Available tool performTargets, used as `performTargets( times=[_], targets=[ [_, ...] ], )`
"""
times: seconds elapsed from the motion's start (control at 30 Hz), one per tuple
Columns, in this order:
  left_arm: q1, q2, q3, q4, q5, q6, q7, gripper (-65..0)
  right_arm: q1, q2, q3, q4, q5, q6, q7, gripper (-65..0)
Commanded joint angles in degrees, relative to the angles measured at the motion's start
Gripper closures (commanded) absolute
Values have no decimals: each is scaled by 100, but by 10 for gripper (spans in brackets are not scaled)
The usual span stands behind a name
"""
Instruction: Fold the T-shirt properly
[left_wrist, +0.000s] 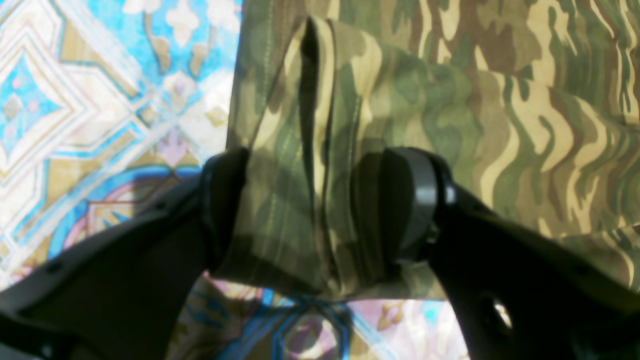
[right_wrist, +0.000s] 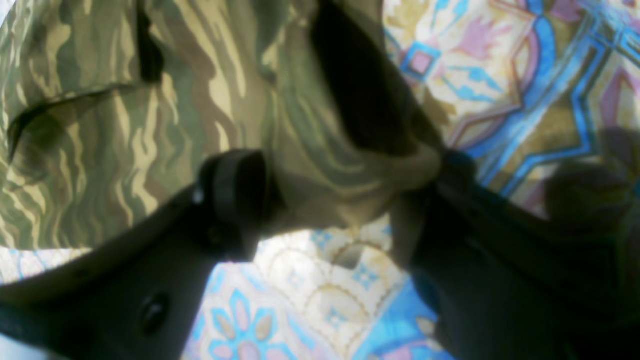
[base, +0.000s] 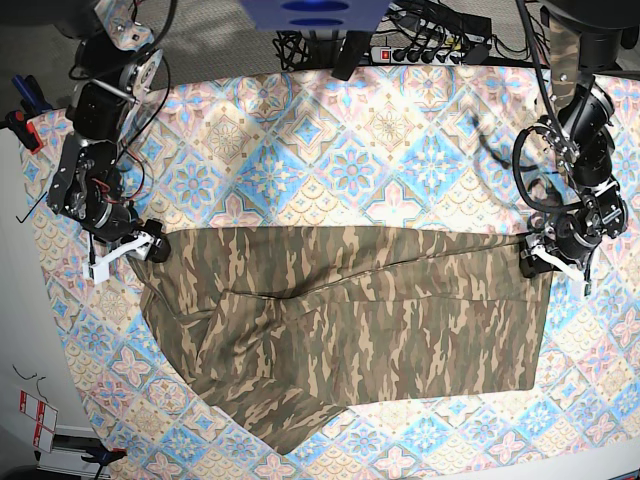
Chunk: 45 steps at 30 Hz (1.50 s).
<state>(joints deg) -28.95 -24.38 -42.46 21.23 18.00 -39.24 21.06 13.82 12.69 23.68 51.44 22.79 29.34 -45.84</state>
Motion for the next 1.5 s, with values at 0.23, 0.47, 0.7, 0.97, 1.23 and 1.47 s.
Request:
performTargets(
  times=[0.23,0.47,0.7,0.97,1.23,1.47],
  targets=[
    [-54,271,13,-9,657,-76,158,-259,90,98,-395,109,38,24,26,-336],
    [33,473,13,-9,1009,-76,158,-139,134,98,-650,74,38,6,35,-118],
    [244,482,13,0,1018,-76,175,-78,134,230,-614,65,38,-11,26,-27],
    [614,491,13,8,1000,-76,307,-77,116,617,-482,56,64,-20,9,-17],
    [1036,500,13,17,1009,-76,509,-77,-59,758,54,82,38,-20,-519,-14],
    [1299,500,13,26,1018,-76,791,-78,-341,740,27,109,38,-20,-510,-14]
  ],
)
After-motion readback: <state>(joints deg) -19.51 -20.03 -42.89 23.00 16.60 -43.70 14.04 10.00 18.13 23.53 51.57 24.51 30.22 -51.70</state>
